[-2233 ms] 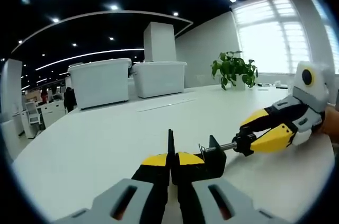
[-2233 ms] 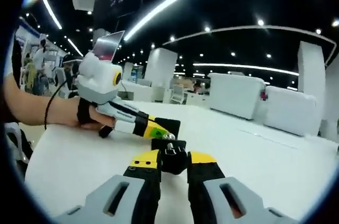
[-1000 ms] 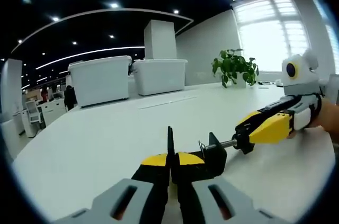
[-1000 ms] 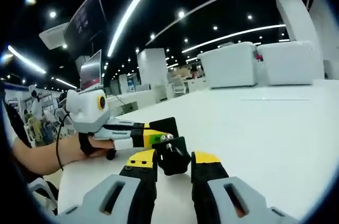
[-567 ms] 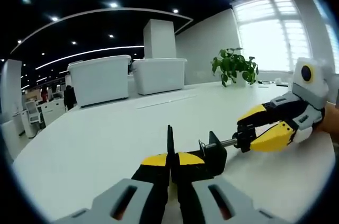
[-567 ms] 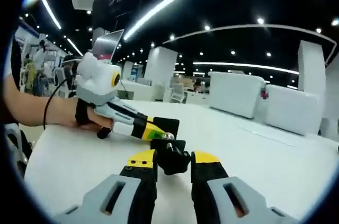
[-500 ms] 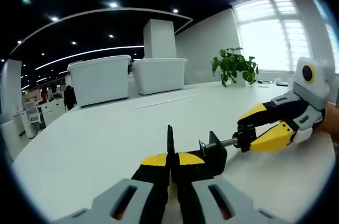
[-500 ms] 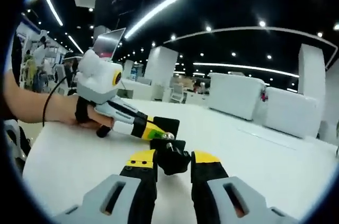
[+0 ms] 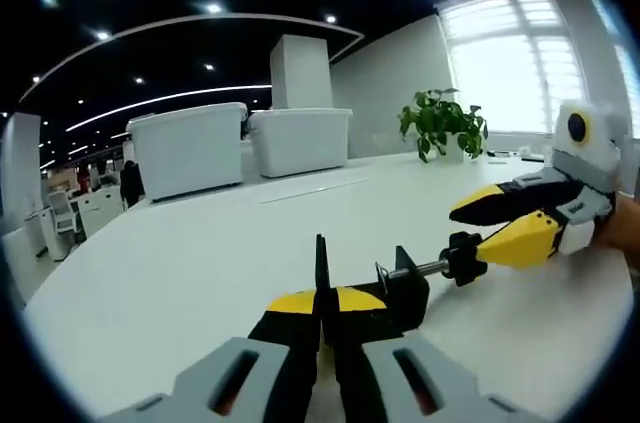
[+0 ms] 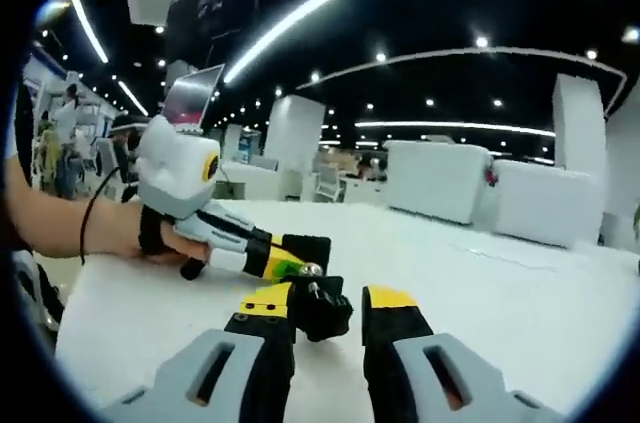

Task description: Clamp the fixed fixture on the desktop, loosen the retaining clip, secure it to the edge of the desk, and tighten the retaining clip.

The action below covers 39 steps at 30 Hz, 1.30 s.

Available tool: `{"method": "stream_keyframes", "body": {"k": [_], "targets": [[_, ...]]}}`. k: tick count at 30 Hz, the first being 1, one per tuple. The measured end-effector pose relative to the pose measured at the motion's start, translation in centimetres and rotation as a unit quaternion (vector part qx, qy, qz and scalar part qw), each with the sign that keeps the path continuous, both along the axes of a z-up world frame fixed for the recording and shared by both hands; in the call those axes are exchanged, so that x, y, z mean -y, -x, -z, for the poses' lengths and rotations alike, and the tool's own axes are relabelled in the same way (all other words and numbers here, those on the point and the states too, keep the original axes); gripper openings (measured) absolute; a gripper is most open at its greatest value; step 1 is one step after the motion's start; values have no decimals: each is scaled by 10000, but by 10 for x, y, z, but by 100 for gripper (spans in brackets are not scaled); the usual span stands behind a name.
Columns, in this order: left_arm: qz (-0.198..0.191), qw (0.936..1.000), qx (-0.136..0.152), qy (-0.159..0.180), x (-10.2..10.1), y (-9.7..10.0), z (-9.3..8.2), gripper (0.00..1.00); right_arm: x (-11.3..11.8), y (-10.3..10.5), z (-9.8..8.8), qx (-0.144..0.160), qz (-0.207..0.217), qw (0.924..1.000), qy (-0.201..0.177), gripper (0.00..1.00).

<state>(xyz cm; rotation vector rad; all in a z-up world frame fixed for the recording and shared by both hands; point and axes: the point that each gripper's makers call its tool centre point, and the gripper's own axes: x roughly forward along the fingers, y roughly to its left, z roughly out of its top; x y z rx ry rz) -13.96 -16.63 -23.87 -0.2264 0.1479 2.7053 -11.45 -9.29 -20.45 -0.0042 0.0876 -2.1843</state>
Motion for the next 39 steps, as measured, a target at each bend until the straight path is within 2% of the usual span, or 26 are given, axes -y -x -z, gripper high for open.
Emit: {"method": "stream_keyframes", "body": {"k": [4,9,11,14,19,24,29,34,37,39], "targets": [[0,10000,-8,26,1,4,1,6,1,2,-2,124,-20,9998,133,29],[-3,10000,4,25,2,8,1,5,10,-5,13,260,-209,9992,-213,29],[-11,10000,23,11,2,10,1,5,12,-5,18,161,-181,9989,-394,28],[-7,10000,17,35,2,13,1,6,9,-2,17,139,-90,9992,-371,23],[-15,10000,3,67,4,14,1,6,8,-2,16,102,-103,9992,-386,23],[6,10000,6,73,4,15,2,6,8,-4,15,-423,-97,9969,-651,23],[-14,10000,10,74,4,10,2,6,10,-7,15,-1082,-17,9884,-1067,22],[-10,10000,11,84,3,7,3,6,13,-9,15,-1435,-2,9812,-1287,22],[-18,10000,26,74,3,7,3,6,15,-11,15,-1795,20,9714,-1553,22],[-22,10000,26,83,3,6,3,6,14,-11,15,-1785,10,9717,-1545,22]]}}
